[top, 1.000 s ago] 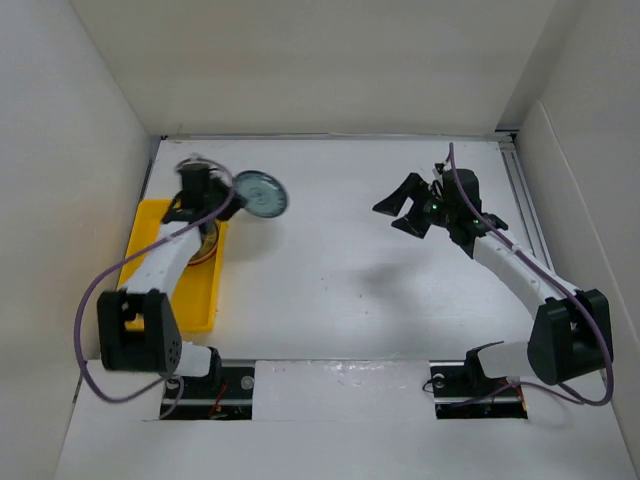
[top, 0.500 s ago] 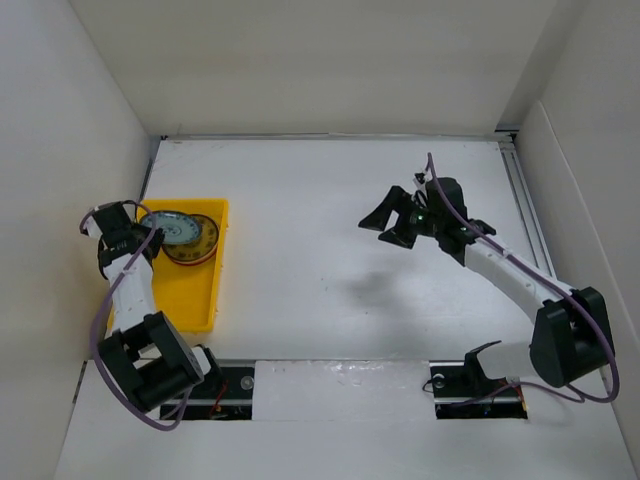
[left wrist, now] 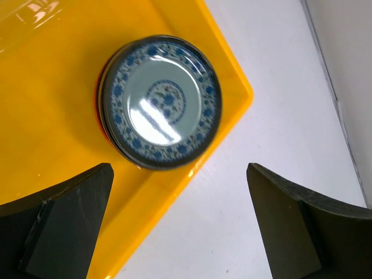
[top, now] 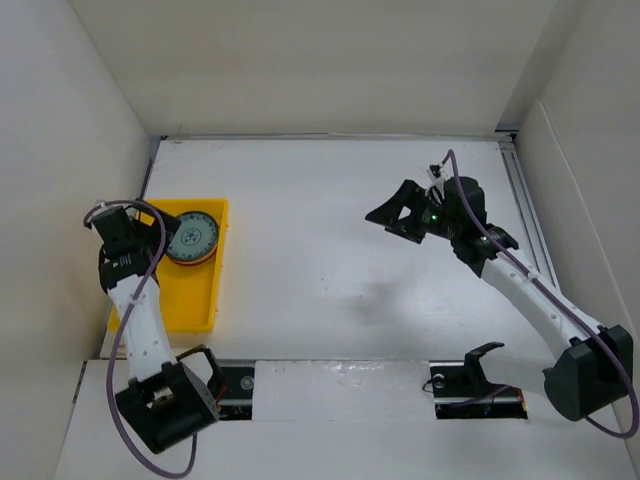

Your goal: Place the plates into the plastic bin on the countertop

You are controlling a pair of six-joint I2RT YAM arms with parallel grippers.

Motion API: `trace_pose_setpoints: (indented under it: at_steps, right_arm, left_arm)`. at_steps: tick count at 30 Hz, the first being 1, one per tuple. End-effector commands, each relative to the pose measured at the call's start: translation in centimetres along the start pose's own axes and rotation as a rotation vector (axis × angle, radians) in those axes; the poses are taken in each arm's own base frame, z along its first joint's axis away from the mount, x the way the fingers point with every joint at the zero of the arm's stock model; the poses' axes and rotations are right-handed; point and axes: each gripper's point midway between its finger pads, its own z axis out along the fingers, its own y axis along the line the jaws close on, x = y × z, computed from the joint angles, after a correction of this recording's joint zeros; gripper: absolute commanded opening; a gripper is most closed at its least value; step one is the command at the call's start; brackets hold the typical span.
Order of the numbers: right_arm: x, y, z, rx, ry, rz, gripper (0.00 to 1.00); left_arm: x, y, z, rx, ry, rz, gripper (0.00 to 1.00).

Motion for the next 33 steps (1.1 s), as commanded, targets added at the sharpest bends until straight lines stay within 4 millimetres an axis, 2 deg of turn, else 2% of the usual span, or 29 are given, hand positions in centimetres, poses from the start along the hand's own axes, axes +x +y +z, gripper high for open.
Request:
trace_pose_setpoints:
  at_steps: [1, 2, 4, 5, 6, 8, 9, 10, 12, 13, 14, 16, 17, 18, 23, 26, 29, 33]
  right_arm:
    - [-1.8, 3.1, -2.3, -0.036, -0.078, -0.098, 0.90]
    - [-1.9, 3.3, -2.7, -0.021, -0.093, -0.114, 0.91]
    - [-1.5, 4.4, -4.4, -0.003, -0.110, -0.181, 0.91]
    - [-2.4, 4.1, -5.1, 0.062, -0.176, -0.200, 1.00]
    - [-1.6, 4.9, -6.1, 0.083, -0.171, -0.223, 1.00]
    - [-1.8, 6.1, -8.4, 0.096, -0.230, -0.261, 1.00]
    - [-1.2, 5.6, -9.4, 0.150, -0.238, -0.280, 1.00]
    - [-1.6, 6.7, -10.7, 0.144, -0.268, -0.289, 1.00]
    - [-1.8, 7.5, -13.3, 0.144, -0.315, -0.299, 1.00]
    - [-1.2, 7.9, -14.4, 0.136, -0.302, -0.308, 1.00]
    - [-0.9, 8.3, -15.8, 0.107, -0.316, -0.310, 1.00]
    - [-0.5, 8.4, -17.4, 0.086, -0.321, -0.313, 1.00]
    - [-0.6, 8.7, -18.2, 0.071, -0.335, -0.312, 1.00]
    - [-0.5, 8.7, -19.2, 0.059, -0.347, -0.323, 1.00]
    - [-0.3, 9.2, -22.0, 0.021, -0.369, -0.336, 1.00]
    - [0.0, 9.3, -23.4, -0.018, -0.390, -0.336, 1.00]
    - [0.5, 8.7, -23.9, -0.013, -0.386, -0.336, 1.00]
    - [1.1, 6.8, -23.4, 0.042, -0.375, -0.334, 1.00]
  left_arm:
    - [0.1, -1.6, -4.2, 0.074, -0.031, 0.101, 1.00]
    - [0.8, -1.3, -4.6, 0.078, -0.019, 0.113, 1.00]
    - [1.6, -2.6, -6.8, 0.148, -0.027, 0.166, 1.00]
    - [1.7, -3.8, -8.1, 0.211, -0.022, 0.189, 1.00]
    - [1.7, -4.3, -9.0, 0.242, -0.029, 0.209, 1.00]
    - [1.7, -4.8, -11.4, 0.280, -0.064, 0.250, 1.00]
    - [1.8, -5.1, -12.3, 0.305, -0.086, 0.262, 1.00]
    - [1.6, -5.6, -14.2, 0.349, -0.151, 0.277, 1.00]
    - [2.4, -5.7, -15.4, 0.409, -0.184, 0.286, 1.00]
    - [2.6, -5.9, -16.4, 0.445, -0.210, 0.297, 1.00]
    - [2.8, -6.2, -18.3, 0.494, -0.275, 0.301, 1.00]
    - [3.3, -6.5, -20.3, 0.561, -0.325, 0.285, 1.00]
    - [3.6, -6.8, -22.6, 0.627, -0.393, 0.295, 1.00]
    - [3.9, -6.7, -23.1, 0.636, -0.399, 0.288, 1.00]
    - [5.4, -6.0, -22.2, 0.654, -0.363, 0.286, 1.00]
    - [5.0, -5.5, -23.0, 0.640, -0.425, 0.319, 1.00]
    - [5.4, -5.3, -23.7, 0.658, -0.447, 0.337, 1.00]
    - [6.0, -5.2, -24.0, 0.685, -0.447, 0.349, 1.00]
